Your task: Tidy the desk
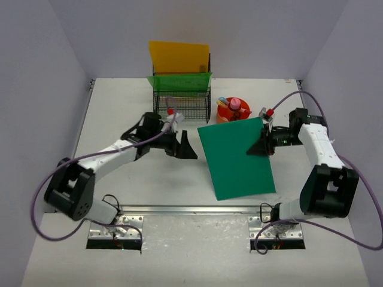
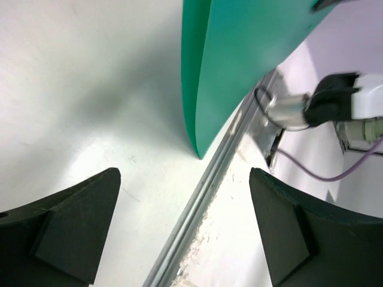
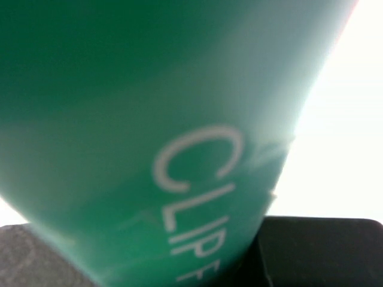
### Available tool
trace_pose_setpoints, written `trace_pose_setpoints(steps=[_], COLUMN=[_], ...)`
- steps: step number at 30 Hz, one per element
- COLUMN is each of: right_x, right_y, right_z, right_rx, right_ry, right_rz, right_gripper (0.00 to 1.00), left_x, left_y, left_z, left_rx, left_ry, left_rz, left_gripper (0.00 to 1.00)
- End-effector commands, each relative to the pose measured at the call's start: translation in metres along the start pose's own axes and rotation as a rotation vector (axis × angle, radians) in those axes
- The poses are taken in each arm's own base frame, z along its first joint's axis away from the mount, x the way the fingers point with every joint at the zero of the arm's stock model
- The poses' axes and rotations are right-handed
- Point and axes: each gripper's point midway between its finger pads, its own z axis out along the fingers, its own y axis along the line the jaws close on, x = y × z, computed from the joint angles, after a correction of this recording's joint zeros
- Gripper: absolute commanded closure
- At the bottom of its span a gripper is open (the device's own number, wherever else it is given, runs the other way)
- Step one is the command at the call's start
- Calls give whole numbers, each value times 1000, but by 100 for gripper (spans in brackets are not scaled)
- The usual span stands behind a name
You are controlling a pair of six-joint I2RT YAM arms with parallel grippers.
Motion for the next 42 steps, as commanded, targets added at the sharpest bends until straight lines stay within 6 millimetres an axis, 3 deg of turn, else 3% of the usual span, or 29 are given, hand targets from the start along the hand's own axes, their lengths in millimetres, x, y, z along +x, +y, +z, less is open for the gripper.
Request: trace_pose_setpoints(steps=[1,5,10,12,14,19,26,29,42], right_x=[-54,-81,-109,-109,-103,-72,-45,-34,-36], right_y=[24,48,109,123,155,185,209,222,236], right_z=[-20,-32,-49,-50,-52,-38,-30,-29,-34], right_rx=[78,164,236,256,292,296,286,288,302], right_ry=[-131,-218,-335,-355,-383,-471,-540,-596,-635], right_rz=[-422,-740,-1246,-1434,-1717,-2198,-2394,-2371,-2305], right_gripper=[100,100,100,100,100,100,100,100,100], left_x=[-20,-8,15,17,20,21,26,33,41], left_y=[-32,-58,-73,-75,-77,-77,-77,-74,-70], left_z=[-80,-101,-110,-111,-112,-113,-112,-110,-108], left_rx=[61,132,189,197,199,203,217,222,219], left_ry=[-121,-135,-157,-163,-177,-203,-230,-229,-226], left_rz=[119,102,31,24,9,-6,-51,-80,-100], left_gripper=[10,8,8,8,8,8,7,7,7])
